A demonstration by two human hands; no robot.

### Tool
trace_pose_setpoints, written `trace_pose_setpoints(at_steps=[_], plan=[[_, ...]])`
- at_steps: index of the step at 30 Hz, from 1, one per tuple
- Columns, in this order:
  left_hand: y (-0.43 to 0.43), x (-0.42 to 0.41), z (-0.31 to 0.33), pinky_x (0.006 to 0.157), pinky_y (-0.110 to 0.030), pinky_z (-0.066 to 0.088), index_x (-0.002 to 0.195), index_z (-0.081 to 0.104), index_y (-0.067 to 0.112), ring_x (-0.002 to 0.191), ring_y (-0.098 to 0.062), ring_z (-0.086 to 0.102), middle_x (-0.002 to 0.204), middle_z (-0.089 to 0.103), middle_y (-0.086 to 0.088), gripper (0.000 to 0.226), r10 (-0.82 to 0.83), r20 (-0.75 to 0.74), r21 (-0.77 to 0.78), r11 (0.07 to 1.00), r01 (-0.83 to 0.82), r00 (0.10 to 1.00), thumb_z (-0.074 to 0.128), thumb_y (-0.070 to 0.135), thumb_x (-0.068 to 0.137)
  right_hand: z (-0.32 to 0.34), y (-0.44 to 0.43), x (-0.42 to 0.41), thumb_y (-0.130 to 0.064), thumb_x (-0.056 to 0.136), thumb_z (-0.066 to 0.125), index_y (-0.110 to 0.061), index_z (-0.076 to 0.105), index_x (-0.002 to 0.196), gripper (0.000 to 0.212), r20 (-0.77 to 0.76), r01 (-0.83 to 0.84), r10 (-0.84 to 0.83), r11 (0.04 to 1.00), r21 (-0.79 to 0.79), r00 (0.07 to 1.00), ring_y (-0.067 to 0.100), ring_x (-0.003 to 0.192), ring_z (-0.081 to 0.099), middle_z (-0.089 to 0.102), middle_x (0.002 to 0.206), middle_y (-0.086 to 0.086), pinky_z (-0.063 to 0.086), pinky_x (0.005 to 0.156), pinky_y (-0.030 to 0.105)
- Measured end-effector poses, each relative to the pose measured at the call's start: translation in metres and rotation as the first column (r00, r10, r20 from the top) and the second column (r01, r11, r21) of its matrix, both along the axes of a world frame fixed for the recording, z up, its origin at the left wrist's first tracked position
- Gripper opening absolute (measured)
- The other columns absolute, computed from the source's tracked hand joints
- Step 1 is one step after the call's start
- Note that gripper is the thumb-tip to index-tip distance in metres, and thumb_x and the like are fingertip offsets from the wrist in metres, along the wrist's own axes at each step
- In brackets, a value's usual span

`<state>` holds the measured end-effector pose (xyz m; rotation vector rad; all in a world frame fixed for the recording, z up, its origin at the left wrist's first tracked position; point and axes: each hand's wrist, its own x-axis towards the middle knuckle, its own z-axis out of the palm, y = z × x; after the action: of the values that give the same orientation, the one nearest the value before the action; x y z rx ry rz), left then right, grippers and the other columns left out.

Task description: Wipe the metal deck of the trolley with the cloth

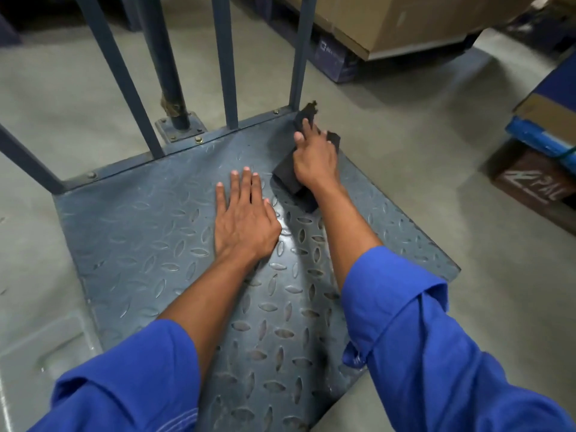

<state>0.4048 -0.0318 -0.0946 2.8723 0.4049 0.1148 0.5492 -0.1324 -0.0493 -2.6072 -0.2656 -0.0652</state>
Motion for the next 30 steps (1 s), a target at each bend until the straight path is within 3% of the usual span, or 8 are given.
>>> trace_pose_setpoints(at_steps=[3, 11, 14, 18, 23, 25, 27, 30], plan=[[-0.004, 0.001, 0.001, 0.134, -0.050, -0.005, 0.171, 0.011, 0.009, 0.167, -0.025, -0.004, 0.180, 0.003, -0.008, 0.073, 0.015, 0.011, -0.011, 1.000, -0.015, 1.000, 0.010, 0.041, 0.105, -0.020, 0.000, -0.017, -0.025, 0.114, 0.035, -0.010, 0.029, 0.164, 0.052, -0.050, -0.168, 0.165, 0.982, -0.087, 0.985, 0.034, 0.160, 0.017, 0.025, 0.172, 0.013, 0.015, 0.128, 0.045], [-0.018, 0.004, 0.006, 0.135, -0.050, 0.000, 0.170, 0.017, 0.007, 0.167, -0.026, 0.003, 0.179, 0.010, -0.010, 0.068, -0.056, 0.020, -0.006, 0.998, 0.056, 0.998, 0.029, 0.031, 0.107, -0.016, -0.043, -0.024, -0.029, 0.112, 0.035, -0.010, 0.031, 0.163, 0.054, 0.064, 0.114, -0.105, 0.981, -0.159, 0.992, 0.040, 0.158, 0.019, 0.029, 0.170, 0.013, 0.015, 0.129, 0.048], [-0.030, 0.009, 0.006, 0.135, -0.051, 0.002, 0.169, 0.020, 0.006, 0.166, -0.027, 0.005, 0.179, 0.013, -0.011, 0.067, -0.079, 0.032, -0.018, 0.997, 0.080, 0.996, 0.031, 0.028, 0.107, -0.001, -0.025, -0.017, -0.027, 0.111, 0.039, -0.010, 0.033, 0.162, 0.054, 0.077, 0.032, -0.022, 0.991, -0.132, 0.997, 0.039, 0.157, 0.022, 0.032, 0.169, 0.013, 0.018, 0.127, 0.048], [-0.036, 0.011, 0.005, 0.135, -0.050, 0.003, 0.169, 0.021, 0.005, 0.166, -0.028, 0.007, 0.178, 0.015, -0.013, 0.068, -0.050, 0.044, -0.028, 0.998, 0.051, 0.998, 0.031, 0.031, 0.107, -0.022, -0.029, -0.023, -0.027, 0.113, 0.036, -0.010, 0.030, 0.163, 0.053, -0.058, -0.096, 0.089, 0.986, -0.136, 0.994, 0.037, 0.159, 0.019, 0.027, 0.171, 0.014, 0.017, 0.127, 0.048], [-0.035, 0.009, 0.006, 0.135, -0.048, 0.002, 0.170, 0.017, 0.008, 0.166, -0.027, 0.004, 0.179, 0.011, -0.011, 0.078, -0.060, 0.052, -0.027, 0.998, 0.061, 0.997, 0.014, 0.040, 0.099, -0.041, -0.070, -0.049, -0.030, 0.113, 0.033, -0.015, 0.030, 0.164, 0.053, 0.049, 0.111, -0.108, 0.992, -0.065, 0.993, 0.028, 0.162, 0.014, 0.026, 0.172, 0.007, 0.010, 0.132, 0.042], [-0.036, 0.009, 0.007, 0.135, -0.048, 0.001, 0.170, 0.016, 0.008, 0.167, -0.027, 0.004, 0.179, 0.010, -0.010, 0.076, -0.052, 0.061, -0.032, 0.998, 0.054, 0.997, 0.017, 0.040, 0.101, -0.038, -0.078, -0.056, -0.029, 0.113, 0.032, -0.013, 0.029, 0.164, 0.053, 0.049, 0.217, -0.215, 0.975, -0.051, 0.975, 0.031, 0.162, 0.013, 0.025, 0.172, 0.008, 0.010, 0.132, 0.042], [-0.035, 0.009, 0.006, 0.135, -0.047, 0.001, 0.170, 0.018, 0.009, 0.166, -0.027, 0.005, 0.179, 0.012, -0.010, 0.069, -0.047, 0.068, -0.042, 0.998, 0.049, 0.997, 0.025, 0.035, 0.106, -0.029, -0.072, -0.062, -0.028, 0.113, 0.033, -0.012, 0.032, 0.163, 0.052, 0.143, 0.255, -0.252, 0.967, -0.007, 0.957, 0.034, 0.161, 0.014, 0.026, 0.171, 0.010, 0.011, 0.131, 0.043], [-0.030, 0.011, 0.007, 0.135, -0.047, 0.004, 0.167, 0.030, 0.009, 0.166, -0.026, 0.012, 0.177, 0.023, -0.009, 0.064, -0.032, 0.113, -0.107, 0.993, 0.045, 0.993, 0.041, 0.022, 0.105, -0.028, -0.046, -0.072, -0.026, 0.112, 0.037, -0.012, 0.037, 0.161, 0.051, 0.207, 0.037, -0.029, 0.999, -0.034, 0.978, 0.032, 0.160, 0.019, 0.030, 0.170, 0.011, 0.015, 0.131, 0.044]])
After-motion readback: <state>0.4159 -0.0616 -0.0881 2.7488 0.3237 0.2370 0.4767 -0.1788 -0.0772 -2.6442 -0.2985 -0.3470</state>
